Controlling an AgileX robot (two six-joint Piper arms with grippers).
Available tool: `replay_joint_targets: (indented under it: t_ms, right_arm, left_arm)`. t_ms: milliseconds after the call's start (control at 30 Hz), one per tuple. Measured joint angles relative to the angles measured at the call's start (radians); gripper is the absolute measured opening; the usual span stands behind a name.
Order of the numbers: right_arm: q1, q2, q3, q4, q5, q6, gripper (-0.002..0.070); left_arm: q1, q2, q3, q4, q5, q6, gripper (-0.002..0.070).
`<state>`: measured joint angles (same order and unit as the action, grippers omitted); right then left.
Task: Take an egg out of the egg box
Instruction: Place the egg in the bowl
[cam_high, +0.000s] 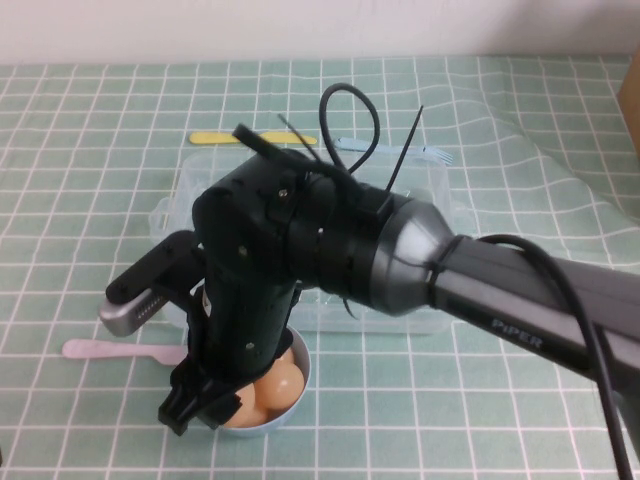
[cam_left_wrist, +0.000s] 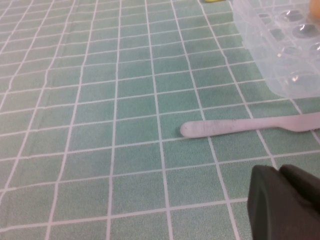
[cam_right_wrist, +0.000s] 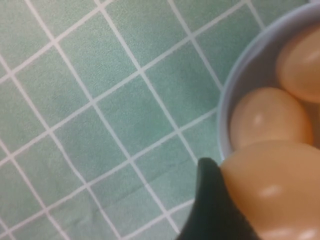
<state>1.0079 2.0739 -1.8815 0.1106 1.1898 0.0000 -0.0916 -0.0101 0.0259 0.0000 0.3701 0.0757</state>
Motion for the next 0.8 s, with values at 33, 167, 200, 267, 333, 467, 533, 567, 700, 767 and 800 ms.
replay_joint_targets:
  t_ms: [33, 167, 200, 267, 333, 467, 533, 567, 700, 767, 800]
  right_arm:
    - [0.002, 0.005, -0.003, 0.0, 0.0, 0.0, 0.0375]
    - [0.004, 0.017, -0.009, -0.016, -0.001, 0.0, 0.0375]
    - [0.004, 0.018, -0.011, -0.024, -0.001, 0.0, 0.0375]
    - [0.004, 0.02, -0.011, -0.042, -0.002, 0.0, 0.0375]
    - [0.004, 0.022, -0.011, -0.056, -0.007, 0.0, 0.0375]
    - [0.004, 0.027, -0.011, -0.065, -0.017, 0.0, 0.0375]
    - [0.004, 0.027, -0.011, -0.068, -0.028, 0.0, 0.0375]
    - [0.004, 0.027, -0.011, -0.068, -0.036, 0.0, 0.0375]
    - [0.004, 0.027, -0.011, -0.07, -0.041, 0.0, 0.0375]
    - [0.004, 0.027, -0.011, -0.07, -0.041, 0.0, 0.0375]
    - [0.004, 0.027, -0.011, -0.07, -0.041, 0.0, 0.0375]
  left_arm:
    - [0.0, 0.0, 0.0, 0.0, 0.0, 0.0, -0.0003]
    - [0.0, 0.0, 0.0, 0.0, 0.0, 0.0, -0.0003]
    - [0.0, 0.0, 0.0, 0.0, 0.0, 0.0, -0.0003]
    - [0.0, 0.0, 0.0, 0.0, 0.0, 0.0, -0.0003]
    - [0.0, 0.0, 0.0, 0.0, 0.0, 0.0, -0.0003]
    - [0.0, 0.0, 0.0, 0.0, 0.0, 0.0, -0.0003]
    - [0.0, 0.0, 0.0, 0.0, 0.0, 0.0, -0.0003]
    - [0.0, 0.0, 0.0, 0.0, 0.0, 0.0, -0.0003]
    - [0.0, 0.0, 0.0, 0.0, 0.0, 0.0, -0.0003]
    - [0.0, 0.0, 0.0, 0.0, 0.0, 0.0, -0.0003]
    - [0.0, 0.0, 0.0, 0.0, 0.0, 0.0, -0.0003]
